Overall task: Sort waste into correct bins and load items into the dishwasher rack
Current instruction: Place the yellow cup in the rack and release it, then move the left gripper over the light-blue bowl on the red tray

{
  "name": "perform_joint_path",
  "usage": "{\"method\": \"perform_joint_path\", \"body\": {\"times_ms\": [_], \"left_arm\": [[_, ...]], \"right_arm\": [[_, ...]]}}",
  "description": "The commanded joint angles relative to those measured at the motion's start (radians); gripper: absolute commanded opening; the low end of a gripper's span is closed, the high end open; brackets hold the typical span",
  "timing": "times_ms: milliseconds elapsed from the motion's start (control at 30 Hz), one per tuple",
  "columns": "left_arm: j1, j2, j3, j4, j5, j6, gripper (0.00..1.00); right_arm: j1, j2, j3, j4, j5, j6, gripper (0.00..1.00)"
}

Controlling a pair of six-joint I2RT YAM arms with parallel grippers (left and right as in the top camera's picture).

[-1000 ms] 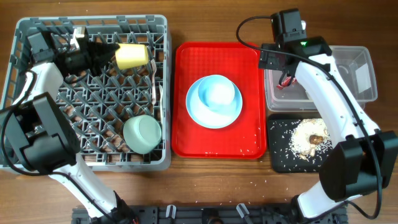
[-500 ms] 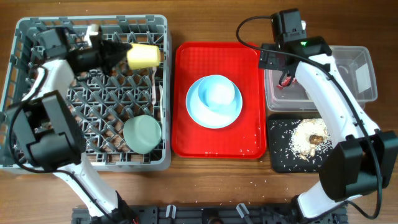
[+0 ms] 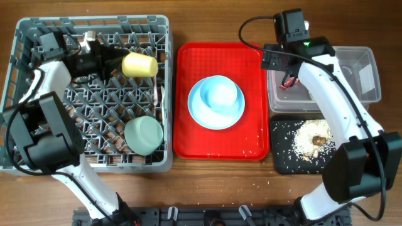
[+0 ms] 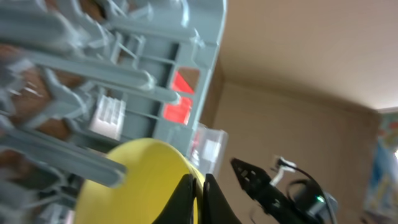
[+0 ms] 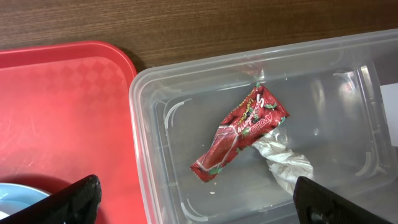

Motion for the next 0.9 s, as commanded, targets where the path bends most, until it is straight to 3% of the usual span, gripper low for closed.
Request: {"method": "perform_joint_path", "body": {"times_ms": [0,67,200,367,400,433,600,667,700,767,833,867], "left_arm": [[0.005,0.033,-0.01,-0.025,-0.171,0.082,0.17],[0.005,0.032,-0.01,-0.024,-0.171,0.081,0.26],[0.009,0.006,-0.005,-0.032,-0.149,0.077,0.58],[0.008,-0.124,-0.005,-0.032,-0.15,0.077,0.73],[0.008,-0.171,-0.005,-0.032,-0.15,0.077,0.8],[0.008,-0.222,-0.005,-0.032,-0.156,0.077,1.0],[-0.012,-0.433,-0.005,-0.124,-0.333,0.079,1.0],[-0.071,-0.509,-0.005,-0.222,-0.496,0.128,0.93],[-0.095,-0.519,-0.005,-0.246,-0.553,0.142,0.83],[-0.161,-0.521,-0.005,-0.296,-0.68,0.163,0.73],[-0.238,-0.505,-0.008,-0.33,-0.753,0.186,0.6],[-0.282,-0.494,-0.008,-0.34,-0.759,0.19,0.6]], "right_arm": [[-0.003,-0.007,0.006,0.002,0.023,-0.012,1.0],[-0.003,-0.007,0.006,0.002,0.023,-0.012,1.0],[-0.003,-0.007,0.006,0.002,0.023,-0.012,1.0],[-0.003,-0.007,0.006,0.003,0.023,-0.012,1.0],[-0.003,-0.007,0.006,0.002,0.023,-0.012,1.0],[-0.003,-0.007,0.006,0.003,0.023,-0.012,1.0],[-0.003,-0.007,0.006,0.002,0.023,-0.012,1.0],[-0.003,-0.007,0.006,0.003,0.023,-0.012,1.0],[-0.003,-0.007,0.006,0.002,0.023,-0.012,1.0],[-0.003,-0.007,0.006,0.002,0.023,-0.012,1.0],[-0.003,-0.007,0.006,0.002,0.023,-0.012,1.0],[-0.003,-0.007,0.006,0.002,0.023,-0.012,1.0]]}}
